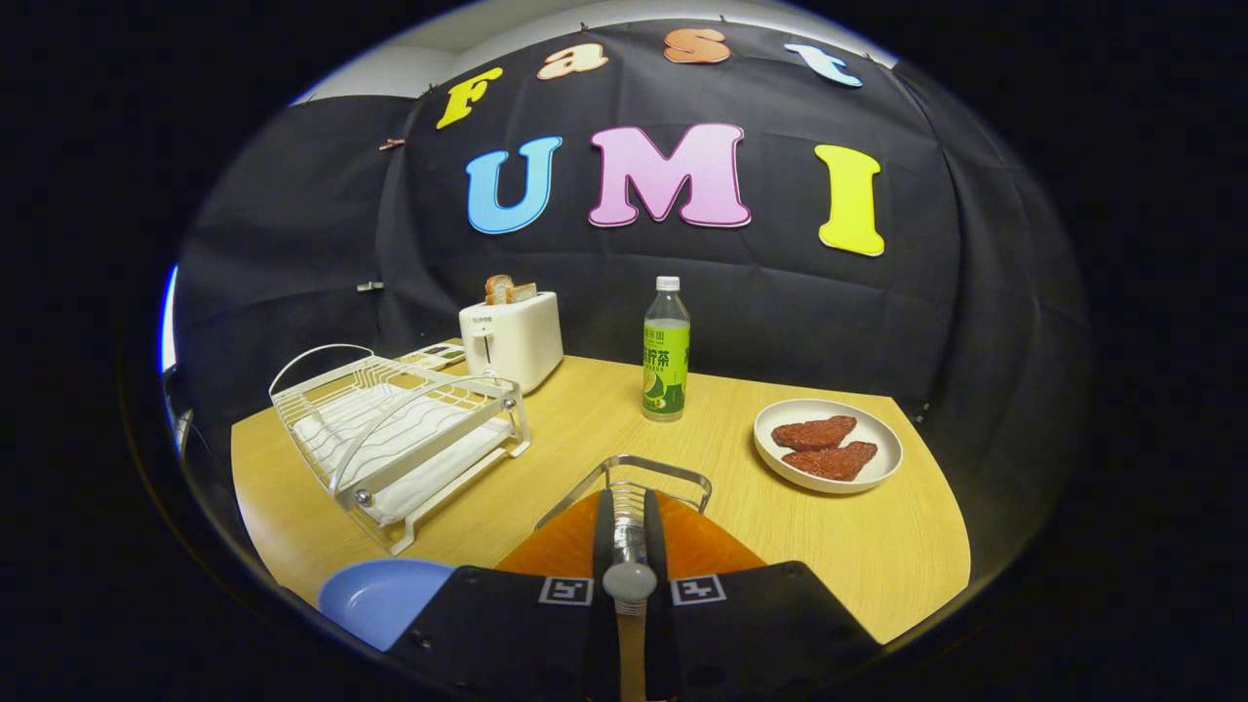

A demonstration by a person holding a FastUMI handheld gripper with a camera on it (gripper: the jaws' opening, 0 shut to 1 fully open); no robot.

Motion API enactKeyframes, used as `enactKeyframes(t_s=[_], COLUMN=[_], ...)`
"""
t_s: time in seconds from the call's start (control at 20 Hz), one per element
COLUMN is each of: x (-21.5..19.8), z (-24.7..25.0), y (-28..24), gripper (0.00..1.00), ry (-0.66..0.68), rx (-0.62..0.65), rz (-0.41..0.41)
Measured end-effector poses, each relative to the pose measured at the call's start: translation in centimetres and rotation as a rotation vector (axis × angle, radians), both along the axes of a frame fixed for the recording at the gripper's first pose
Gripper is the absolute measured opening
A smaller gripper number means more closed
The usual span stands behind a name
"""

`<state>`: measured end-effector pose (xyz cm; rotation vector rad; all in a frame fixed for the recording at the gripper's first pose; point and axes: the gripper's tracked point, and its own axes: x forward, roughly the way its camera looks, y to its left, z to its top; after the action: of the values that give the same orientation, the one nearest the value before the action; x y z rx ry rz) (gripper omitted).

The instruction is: Take the plate from the dish rack, then take the spoon from the basket and place it into the plate.

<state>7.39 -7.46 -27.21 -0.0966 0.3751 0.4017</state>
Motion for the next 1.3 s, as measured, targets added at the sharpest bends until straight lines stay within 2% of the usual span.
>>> enactKeyframes(t_s=[0.45,0.8,1.0,1.3], x=[-0.9,-5.5,-8.6,-11.6], z=[6.0,10.1,10.1,5.4], y=[-0.7,0.2,3.1,7.4], gripper=[0.14,0.14,0.14,0.14], ry=[-0.039,0.007,0.045,0.136], rx=[0.010,0.094,0.130,0.123], rz=[0.025,0.088,0.179,0.298])
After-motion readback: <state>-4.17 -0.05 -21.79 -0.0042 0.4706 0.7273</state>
